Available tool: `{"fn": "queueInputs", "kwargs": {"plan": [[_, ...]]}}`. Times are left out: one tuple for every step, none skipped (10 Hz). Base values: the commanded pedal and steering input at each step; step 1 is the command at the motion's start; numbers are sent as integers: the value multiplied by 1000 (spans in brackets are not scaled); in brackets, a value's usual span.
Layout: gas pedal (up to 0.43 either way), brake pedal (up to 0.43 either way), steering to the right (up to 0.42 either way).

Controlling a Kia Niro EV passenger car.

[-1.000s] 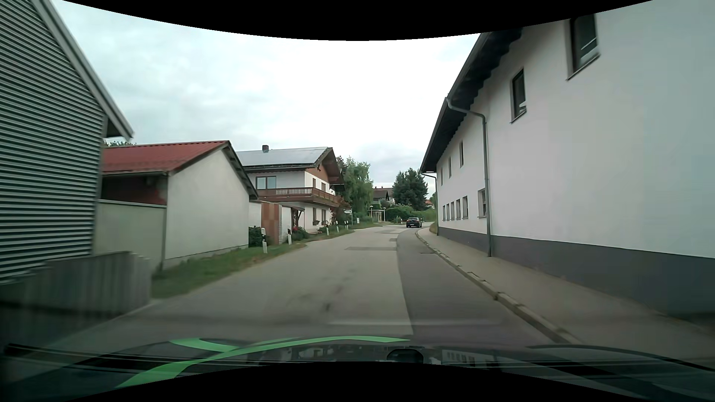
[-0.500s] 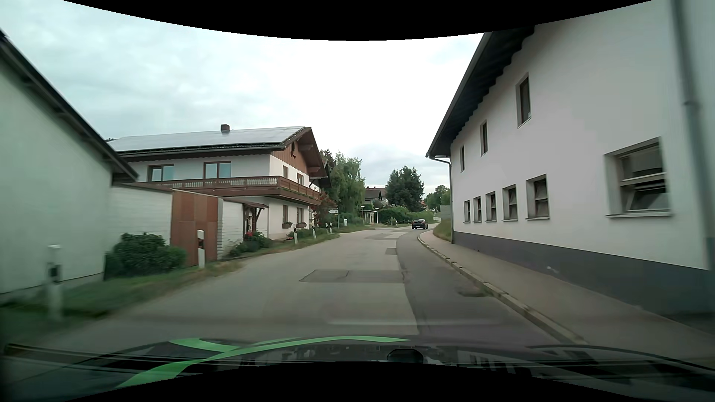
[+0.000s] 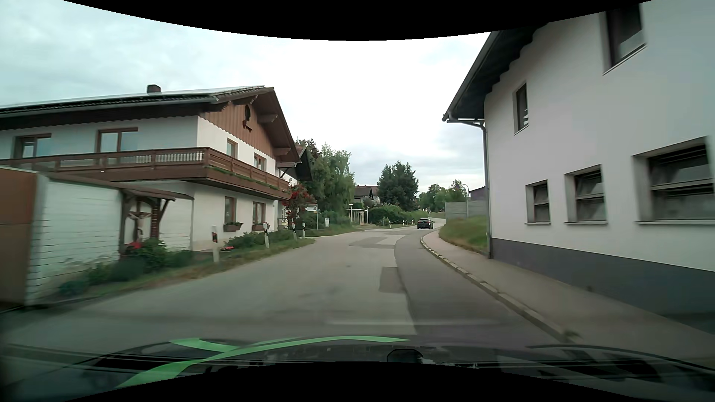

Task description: Follow the waypoints while adhering to traffic rules and regulations

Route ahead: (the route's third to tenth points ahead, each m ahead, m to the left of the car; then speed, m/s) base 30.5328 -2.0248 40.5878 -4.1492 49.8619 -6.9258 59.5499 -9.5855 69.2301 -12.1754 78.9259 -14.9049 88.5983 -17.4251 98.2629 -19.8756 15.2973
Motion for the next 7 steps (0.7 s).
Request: {"fn": "queueInputs", "kwargs": {"plan": [[169,0,20],[169,0,20],[169,0,20],[169,0,19],[157,0,19],[157,0,21],[157,0,24]]}}
